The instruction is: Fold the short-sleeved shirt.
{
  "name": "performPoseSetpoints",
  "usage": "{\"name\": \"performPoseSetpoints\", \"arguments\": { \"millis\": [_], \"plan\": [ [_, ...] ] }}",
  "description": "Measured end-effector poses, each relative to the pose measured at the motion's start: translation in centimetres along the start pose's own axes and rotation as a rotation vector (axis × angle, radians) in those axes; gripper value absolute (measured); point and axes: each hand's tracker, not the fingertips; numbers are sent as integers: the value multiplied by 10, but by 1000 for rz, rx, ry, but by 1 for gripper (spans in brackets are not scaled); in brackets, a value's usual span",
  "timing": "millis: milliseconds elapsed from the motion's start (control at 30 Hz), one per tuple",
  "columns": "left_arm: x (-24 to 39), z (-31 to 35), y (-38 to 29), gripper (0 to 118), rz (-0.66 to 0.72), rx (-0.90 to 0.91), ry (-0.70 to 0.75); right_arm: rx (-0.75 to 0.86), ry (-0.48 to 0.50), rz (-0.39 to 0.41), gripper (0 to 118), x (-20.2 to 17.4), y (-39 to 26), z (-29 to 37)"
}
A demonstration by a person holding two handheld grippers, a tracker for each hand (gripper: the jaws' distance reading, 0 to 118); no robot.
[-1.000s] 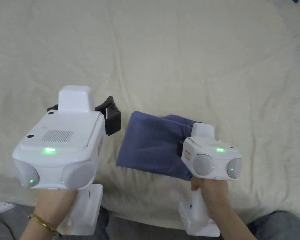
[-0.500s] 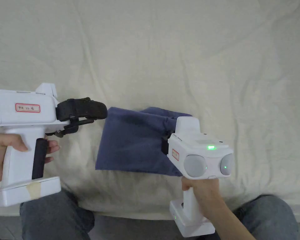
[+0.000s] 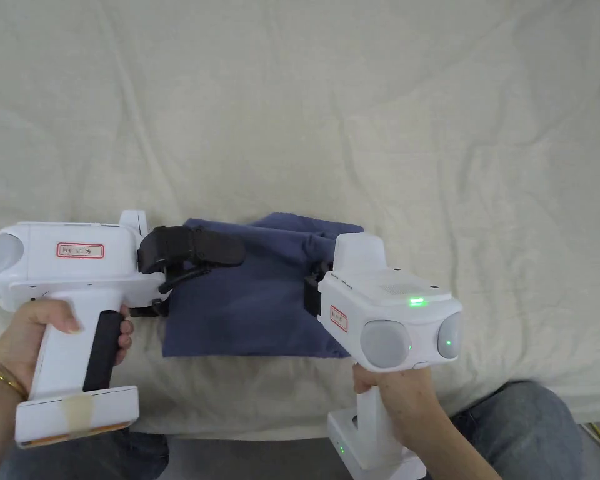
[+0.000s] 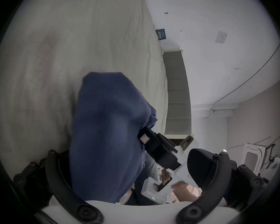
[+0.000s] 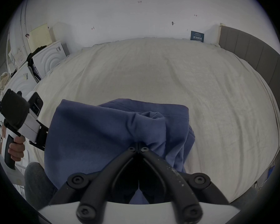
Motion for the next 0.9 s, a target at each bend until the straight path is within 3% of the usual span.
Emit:
{"name": "performPoseSetpoints", "arguments": {
  "millis": [33, 67, 100, 167, 200, 233, 300, 533, 700, 900],
  "plan": [
    [2, 1, 0, 118, 16, 15, 23, -5, 5, -7, 1, 1, 1, 0],
    [3, 3, 0, 110, 26, 32, 51, -11, 9, -13, 1, 2, 3, 0],
    [4, 4, 0, 90, 40, 48, 122, -20, 16, -23, 1, 7, 4, -3],
    [-3, -1, 4, 22, 146, 30, 331, -31, 74, -64, 1, 13, 10, -1],
    [-6, 4, 3, 22, 211, 42, 198, -35, 115, -80, 1, 15, 13, 3],
    [-1, 6, 3, 22, 194, 48, 178, -28, 78, -65, 1, 15, 17, 7],
    [14, 0, 3, 22, 101, 33, 314, 42, 102, -40, 1, 17, 25, 26],
    [85, 26, 9, 22, -94, 31, 500, 260, 185, -86, 1, 41, 42, 131],
    [102, 115, 18, 22, -188, 77, 727, 290, 160, -79, 1, 59, 39, 162],
    [70, 256, 51, 22, -90, 201, 1091, 247, 106, -84, 1, 59, 36, 160]
  ]
}}
